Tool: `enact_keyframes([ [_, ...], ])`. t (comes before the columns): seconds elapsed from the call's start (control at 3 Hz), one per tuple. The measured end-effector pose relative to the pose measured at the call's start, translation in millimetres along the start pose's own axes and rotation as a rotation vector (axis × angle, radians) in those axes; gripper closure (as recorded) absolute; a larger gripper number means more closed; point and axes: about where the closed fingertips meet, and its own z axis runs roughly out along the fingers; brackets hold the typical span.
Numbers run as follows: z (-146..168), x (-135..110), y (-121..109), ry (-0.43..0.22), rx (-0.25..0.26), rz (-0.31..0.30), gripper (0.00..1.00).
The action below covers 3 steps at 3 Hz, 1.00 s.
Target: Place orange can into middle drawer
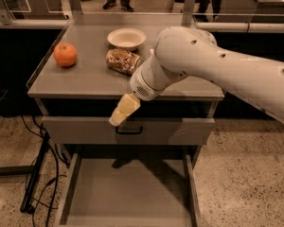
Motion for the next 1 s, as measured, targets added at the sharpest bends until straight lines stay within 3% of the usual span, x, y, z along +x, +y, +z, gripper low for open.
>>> enact_keyframes([
  [0.33, -3, -2, -5, 0.018, 0.019, -0.011, 0.0],
  [1.0, -33, -33, -60, 0.084, 0.169, -0.123, 0.0],
])
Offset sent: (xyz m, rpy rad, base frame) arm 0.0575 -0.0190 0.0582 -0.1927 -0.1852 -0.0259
